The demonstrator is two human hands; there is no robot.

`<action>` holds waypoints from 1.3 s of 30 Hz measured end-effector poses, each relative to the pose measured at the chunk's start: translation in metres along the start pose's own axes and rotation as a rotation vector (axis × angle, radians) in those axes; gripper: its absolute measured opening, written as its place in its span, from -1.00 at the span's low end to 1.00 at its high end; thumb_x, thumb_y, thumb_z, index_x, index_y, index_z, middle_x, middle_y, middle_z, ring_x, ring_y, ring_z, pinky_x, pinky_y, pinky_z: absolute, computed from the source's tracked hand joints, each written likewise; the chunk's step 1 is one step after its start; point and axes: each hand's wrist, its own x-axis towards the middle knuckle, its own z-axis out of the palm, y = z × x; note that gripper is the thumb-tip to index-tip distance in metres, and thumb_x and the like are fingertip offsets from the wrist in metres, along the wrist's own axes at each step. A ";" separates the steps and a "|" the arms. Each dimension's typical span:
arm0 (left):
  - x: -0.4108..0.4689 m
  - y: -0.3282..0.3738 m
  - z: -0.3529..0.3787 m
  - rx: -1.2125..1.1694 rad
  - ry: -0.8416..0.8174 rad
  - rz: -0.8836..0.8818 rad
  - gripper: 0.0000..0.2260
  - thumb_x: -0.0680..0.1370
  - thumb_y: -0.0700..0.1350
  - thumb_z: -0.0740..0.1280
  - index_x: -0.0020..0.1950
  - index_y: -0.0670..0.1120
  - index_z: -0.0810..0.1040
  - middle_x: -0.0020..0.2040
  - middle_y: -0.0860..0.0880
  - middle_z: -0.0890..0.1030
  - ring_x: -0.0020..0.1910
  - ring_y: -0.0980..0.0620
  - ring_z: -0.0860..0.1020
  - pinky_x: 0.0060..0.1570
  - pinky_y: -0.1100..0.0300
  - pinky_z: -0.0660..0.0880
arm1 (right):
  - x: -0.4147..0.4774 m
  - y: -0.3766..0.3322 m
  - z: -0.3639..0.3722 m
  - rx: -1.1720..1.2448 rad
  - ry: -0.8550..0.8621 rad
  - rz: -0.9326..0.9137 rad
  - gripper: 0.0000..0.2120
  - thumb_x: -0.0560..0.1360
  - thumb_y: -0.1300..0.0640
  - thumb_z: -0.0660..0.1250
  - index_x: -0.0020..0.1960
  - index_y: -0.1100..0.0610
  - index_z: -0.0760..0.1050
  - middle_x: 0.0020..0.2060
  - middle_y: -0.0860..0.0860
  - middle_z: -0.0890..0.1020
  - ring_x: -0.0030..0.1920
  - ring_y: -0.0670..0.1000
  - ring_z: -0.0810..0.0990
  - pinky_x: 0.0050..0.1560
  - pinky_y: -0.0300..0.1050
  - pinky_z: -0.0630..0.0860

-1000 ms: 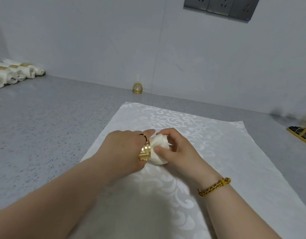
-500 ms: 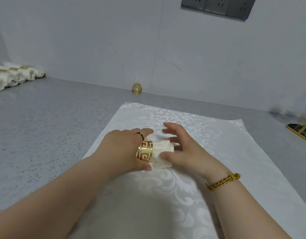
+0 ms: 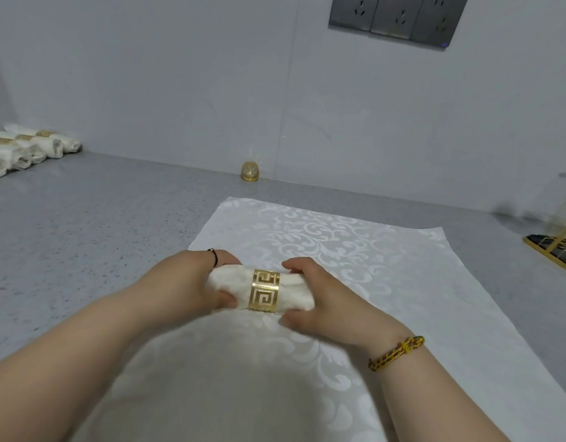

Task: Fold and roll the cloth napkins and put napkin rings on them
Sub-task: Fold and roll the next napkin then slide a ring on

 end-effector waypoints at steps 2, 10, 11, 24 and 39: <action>-0.006 -0.002 0.002 -0.062 -0.017 -0.015 -0.45 0.32 -0.02 0.50 0.02 0.42 0.22 0.04 0.30 0.47 -0.01 0.22 0.47 -0.05 0.36 0.41 | -0.001 0.001 -0.005 0.143 -0.040 0.083 -0.35 0.40 0.10 0.42 0.40 -0.01 0.20 0.14 -0.15 0.37 0.07 -0.16 0.40 0.00 -0.46 0.35; -0.002 -0.020 -0.007 -0.255 -0.069 -0.060 -0.45 0.04 0.17 0.49 -0.03 0.33 0.42 -0.05 0.33 0.57 -0.05 0.46 0.48 -0.12 0.54 0.33 | -0.005 0.012 -0.022 0.187 -0.064 0.191 -0.42 0.42 0.10 0.40 0.37 -0.01 0.27 0.14 -0.15 0.40 0.16 -0.17 0.40 0.05 -0.47 0.34; -0.001 -0.022 -0.007 -0.264 -0.056 -0.056 -0.57 0.14 0.06 0.55 -0.08 0.26 0.48 -0.07 0.35 0.57 -0.08 0.47 0.49 -0.16 0.56 0.34 | -0.004 0.013 -0.023 0.203 -0.048 0.198 -0.46 0.43 0.10 0.39 0.36 0.01 0.29 0.12 -0.15 0.41 0.13 -0.18 0.40 0.02 -0.49 0.34; -0.003 -0.018 -0.005 -0.159 -0.036 -0.027 -0.41 0.27 0.08 0.52 0.12 0.36 0.24 0.14 0.34 0.39 0.11 0.32 0.39 0.06 0.44 0.30 | 0.001 0.021 -0.013 0.095 -0.079 0.171 -0.38 0.31 0.05 0.50 0.24 -0.18 0.25 0.13 -0.08 0.41 0.14 -0.08 0.43 0.16 -0.28 0.42; -0.008 0.015 0.017 0.600 0.398 0.347 -0.48 -0.04 0.20 0.53 -0.15 0.04 0.66 -0.27 0.17 0.64 -0.18 0.15 0.54 -0.04 0.23 0.24 | -0.007 -0.006 0.004 0.263 0.098 -0.016 -0.51 0.39 0.03 0.43 0.17 -0.19 0.24 0.10 -0.20 0.41 0.08 -0.23 0.42 -0.05 -0.49 0.39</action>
